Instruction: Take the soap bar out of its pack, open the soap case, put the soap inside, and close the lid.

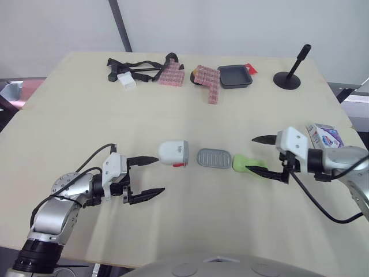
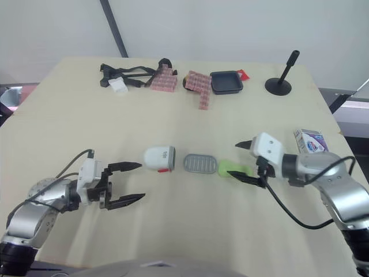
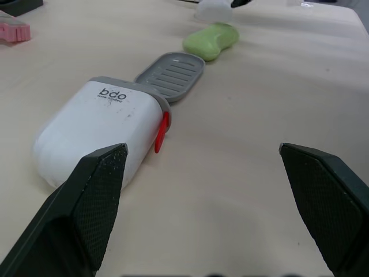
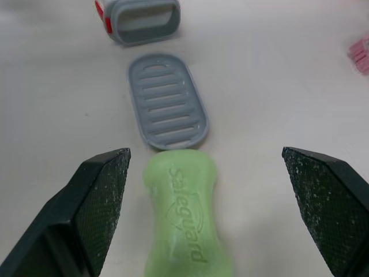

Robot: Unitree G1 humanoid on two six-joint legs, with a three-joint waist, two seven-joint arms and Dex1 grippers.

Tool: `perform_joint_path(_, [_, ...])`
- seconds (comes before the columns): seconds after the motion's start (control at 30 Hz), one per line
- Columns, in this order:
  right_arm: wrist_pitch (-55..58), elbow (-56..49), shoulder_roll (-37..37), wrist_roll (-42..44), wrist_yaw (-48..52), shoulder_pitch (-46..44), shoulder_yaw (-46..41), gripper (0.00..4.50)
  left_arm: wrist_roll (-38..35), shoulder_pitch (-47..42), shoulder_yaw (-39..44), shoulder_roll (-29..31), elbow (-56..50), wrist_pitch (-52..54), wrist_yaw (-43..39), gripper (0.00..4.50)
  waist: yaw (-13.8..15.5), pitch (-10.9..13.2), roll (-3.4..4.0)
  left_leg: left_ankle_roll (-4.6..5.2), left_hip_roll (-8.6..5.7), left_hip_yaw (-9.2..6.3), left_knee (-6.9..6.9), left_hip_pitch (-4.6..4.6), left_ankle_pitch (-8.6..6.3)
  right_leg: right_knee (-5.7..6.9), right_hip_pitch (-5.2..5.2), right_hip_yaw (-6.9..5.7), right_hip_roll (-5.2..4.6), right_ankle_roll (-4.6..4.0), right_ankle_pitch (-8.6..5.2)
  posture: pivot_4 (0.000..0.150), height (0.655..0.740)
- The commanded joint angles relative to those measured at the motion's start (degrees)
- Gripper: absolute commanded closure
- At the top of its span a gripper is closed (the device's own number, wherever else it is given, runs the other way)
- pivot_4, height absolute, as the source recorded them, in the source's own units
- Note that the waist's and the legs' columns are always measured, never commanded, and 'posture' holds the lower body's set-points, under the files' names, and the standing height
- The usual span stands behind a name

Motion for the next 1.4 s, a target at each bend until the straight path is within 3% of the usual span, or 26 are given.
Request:
perform_joint_path(0.03, [4.82,0.27,-1.66,-1.73,0.43,-4.34,2.82,0.0,-0.8,3.28,-0.75,-1.01,-3.47,-2.34,-0.15,0.01,-0.28,0.01,-0.01,0.0,0.0,0.0,0.0,0.0,0.0,-0.01,0.0,0.0,0.0,0.01,0.0,0.15,0.74])
perform_joint_path(0.5, [18.51,-3.93,-3.24,-3.4,-0.53,-10.75,10.99,0.0,3.99,3.38,-6.13,-1.18,1.09,-16.01,-5.84,0.01,0.28,0.0,0.01,-0.02,0.06,0.01,0.0,0.09,0.01,0.06,0.03,0.03,0.06,0.2,0.12,0.15,0.74])
perform_joint_path(1.33, [24.52,-5.72,-1.21,-5.92,-6.26,-10.95,13.73,0.0,3.02,1.23,-7.26,-1.95,1.54,-16.32,-3.05,0.01,0.83,0.0,0.01,-0.09,0.06,0.04,0.02,0.11,0.03,0.14,0.03,0.06,0.06,0.23,0.14,0.15,0.74])
perform_joint_path(1.4, [24.45,-5.79,-1.59,-6.06,-6.12,-10.82,14.01,0.52,3.2,1.03,-7.34,-2.11,1.68,-16.57,-2.78,0.0,0.85,0.0,0.01,-0.1,0.05,0.04,0.02,0.12,0.03,0.14,0.03,0.06,0.06,0.23,0.14,0.15,0.74])
